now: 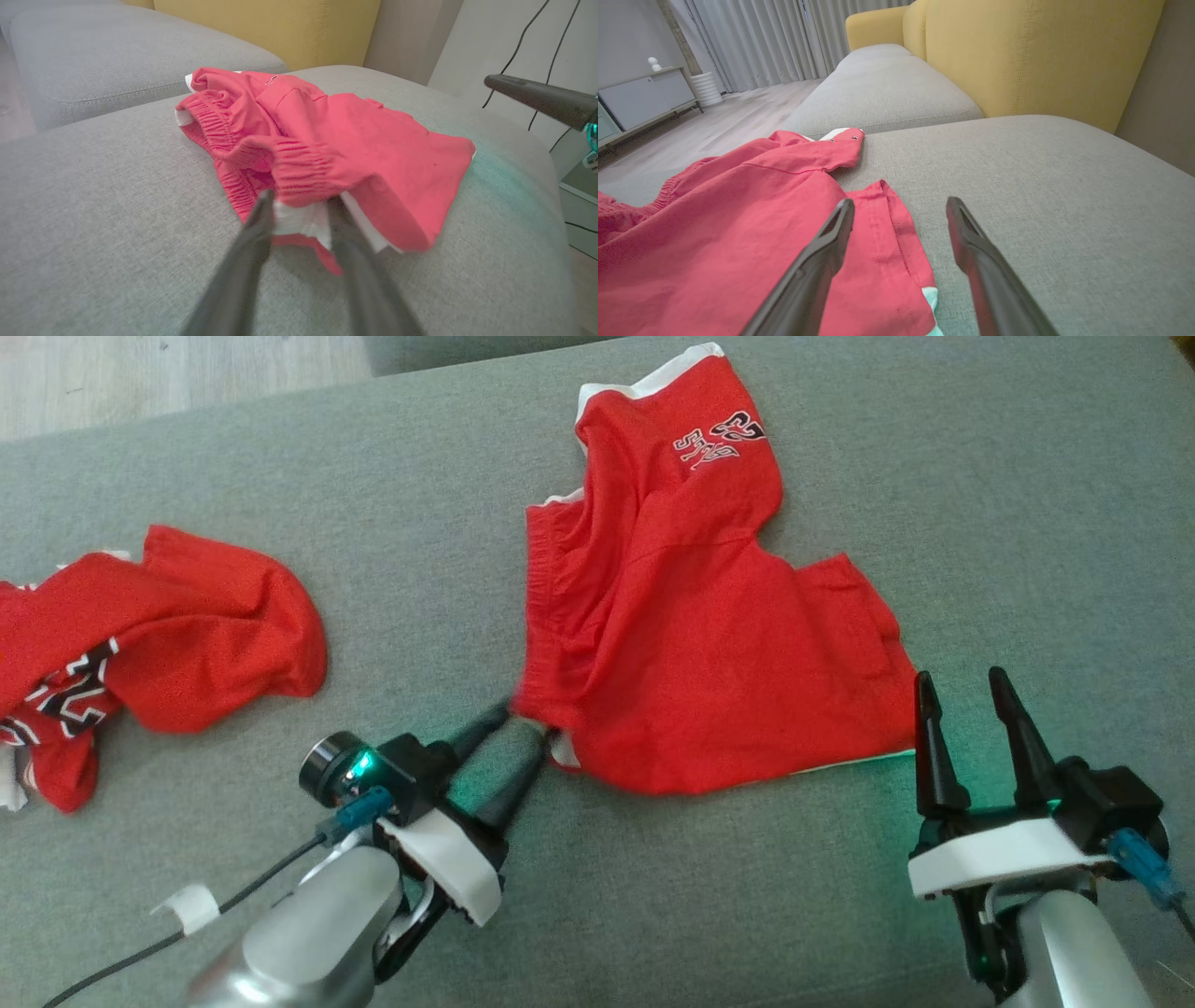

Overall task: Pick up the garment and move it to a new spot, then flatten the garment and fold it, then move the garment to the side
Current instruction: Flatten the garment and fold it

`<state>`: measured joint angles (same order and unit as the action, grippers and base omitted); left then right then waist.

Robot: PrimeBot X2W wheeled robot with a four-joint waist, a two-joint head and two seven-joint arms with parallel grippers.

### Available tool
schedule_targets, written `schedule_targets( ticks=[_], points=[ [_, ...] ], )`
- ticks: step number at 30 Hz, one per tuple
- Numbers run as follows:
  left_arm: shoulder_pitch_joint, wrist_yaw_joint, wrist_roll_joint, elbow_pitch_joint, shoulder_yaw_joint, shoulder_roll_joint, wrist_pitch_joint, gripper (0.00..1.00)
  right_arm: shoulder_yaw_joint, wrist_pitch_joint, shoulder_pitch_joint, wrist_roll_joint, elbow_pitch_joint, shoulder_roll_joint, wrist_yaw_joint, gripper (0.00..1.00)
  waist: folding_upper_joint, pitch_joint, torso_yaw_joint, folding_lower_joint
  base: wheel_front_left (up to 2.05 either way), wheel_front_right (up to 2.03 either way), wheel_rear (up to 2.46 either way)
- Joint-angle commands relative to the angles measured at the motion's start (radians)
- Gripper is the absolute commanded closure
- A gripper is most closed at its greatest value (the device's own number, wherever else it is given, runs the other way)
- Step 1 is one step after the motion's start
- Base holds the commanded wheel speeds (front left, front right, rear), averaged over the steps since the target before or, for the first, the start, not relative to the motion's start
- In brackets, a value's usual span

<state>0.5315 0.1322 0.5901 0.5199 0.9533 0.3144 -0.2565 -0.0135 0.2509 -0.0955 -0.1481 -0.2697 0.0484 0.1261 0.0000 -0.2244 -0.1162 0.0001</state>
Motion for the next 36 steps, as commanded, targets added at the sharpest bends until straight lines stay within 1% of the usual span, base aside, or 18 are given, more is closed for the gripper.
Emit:
schedule_targets(
  ticks=[1,7,12,17,24,28,36],
  points=[
    [0.049,-0.002,-0.004,-0.034,-0.024,0.031,-0.005,1.0,-0.019,0.011,-0.037,0.009,0.017,0.002,0.005,0.0,0.0,-0.001,-0.001,-0.0001,0.0,0.0,0.0],
    [0.036,-0.002,-0.016,-0.046,-0.051,0.039,-0.005,1.0,-0.022,0.011,-0.031,0.049,-0.072,0.008,0.005,0.0,0.0,0.004,0.001,-0.0001,0.0,0.0,0.0],
    [0.009,-0.002,-0.038,-0.049,-0.113,0.037,-0.005,1.0,-0.041,0.006,-0.034,0.084,-0.162,0.032,0.005,0.0,0.0,0.013,0.008,-0.0001,0.0,0.0,0.0],
    [-0.015,-0.002,-0.062,-0.047,-0.16,0.023,-0.005,1.0,-0.05,-0.014,-0.041,0.106,-0.213,0.048,0.005,0.0,0.0,0.02,0.016,-0.0001,0.0,0.0,0.0],
    [-0.037,-0.002,-0.088,-0.041,-0.198,-0.003,-0.005,1.0,-0.081,-0.049,-0.057,0.173,-0.26,0.075,0.005,0.0,0.0,0.029,0.031,-0.0001,0.0,0.0,0.0],
    [-0.041,-0.002,-0.095,-0.041,-0.208,-0.011,-0.005,1.0,-0.07,-0.07,-0.057,0.214,-0.283,0.09,0.005,0.0,0.0,0.031,0.036,-0.0001,0.0,0.0,0.0],
    [-0.047,-0.002,-0.101,-0.039,-0.221,-0.014,-0.005,1.0,-0.067,-0.084,-0.067,0.247,-0.3,0.086,0.005,0.0,0.0,0.033,0.033,-0.0001,0.0,0.0,0.0]
  ],
)
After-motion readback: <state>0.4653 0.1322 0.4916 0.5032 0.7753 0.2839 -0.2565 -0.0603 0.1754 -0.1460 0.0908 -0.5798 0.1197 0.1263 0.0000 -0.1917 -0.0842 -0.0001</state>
